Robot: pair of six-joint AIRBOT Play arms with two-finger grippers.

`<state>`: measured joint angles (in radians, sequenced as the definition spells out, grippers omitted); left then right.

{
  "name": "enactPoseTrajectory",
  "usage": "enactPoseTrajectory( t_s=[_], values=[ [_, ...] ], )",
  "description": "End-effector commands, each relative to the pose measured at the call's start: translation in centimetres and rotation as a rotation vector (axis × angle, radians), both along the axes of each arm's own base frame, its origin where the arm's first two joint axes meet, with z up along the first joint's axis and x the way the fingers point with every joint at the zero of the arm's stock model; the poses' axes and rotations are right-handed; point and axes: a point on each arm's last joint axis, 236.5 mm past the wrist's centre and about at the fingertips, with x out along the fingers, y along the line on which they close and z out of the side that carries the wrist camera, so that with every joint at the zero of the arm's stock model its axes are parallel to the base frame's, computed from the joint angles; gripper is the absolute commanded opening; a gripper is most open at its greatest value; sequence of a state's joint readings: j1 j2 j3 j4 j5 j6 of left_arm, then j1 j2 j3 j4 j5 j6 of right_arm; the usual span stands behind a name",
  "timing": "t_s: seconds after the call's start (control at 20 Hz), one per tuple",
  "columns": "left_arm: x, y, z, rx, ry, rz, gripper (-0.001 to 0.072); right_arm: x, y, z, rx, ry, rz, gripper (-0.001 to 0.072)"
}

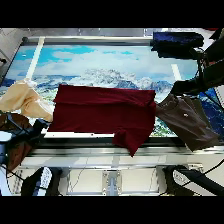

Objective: Fold the shirts.

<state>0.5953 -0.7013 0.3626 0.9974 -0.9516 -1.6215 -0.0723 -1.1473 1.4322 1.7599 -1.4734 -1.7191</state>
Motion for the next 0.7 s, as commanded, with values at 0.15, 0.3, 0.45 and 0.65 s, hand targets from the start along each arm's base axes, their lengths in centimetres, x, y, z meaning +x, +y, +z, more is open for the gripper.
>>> enactPoseTrajectory(
  t_s=[0.15, 0.3, 0.45, 0.65],
  values=[
    [-0.5, 0.1, -3.4, -0.086, 0.017, 0.14, 0.0671, -0.2, 0.6, 0.4, 0.025, -0.021, 0.006, 0.0457],
    [0.7, -0.7, -4.3, -0.139, -0.004, 0.109, 0.0671, -0.1, 0.6, 0.4, 0.025, -0.021, 0.005, 0.0457],
    [2.3, -1.6, -4.8, -0.196, -0.055, 0.08, 0.0536, -0.2, 0.6, 0.4, 0.026, -0.021, 0.003, 0.0456],
    [3.3, -1.8, -5.4, -0.222, -0.068, 0.069, 0.0356, -0.4, 0.6, 0.3, 0.027, -0.009, 0.005, 0.0456]
  ],
)
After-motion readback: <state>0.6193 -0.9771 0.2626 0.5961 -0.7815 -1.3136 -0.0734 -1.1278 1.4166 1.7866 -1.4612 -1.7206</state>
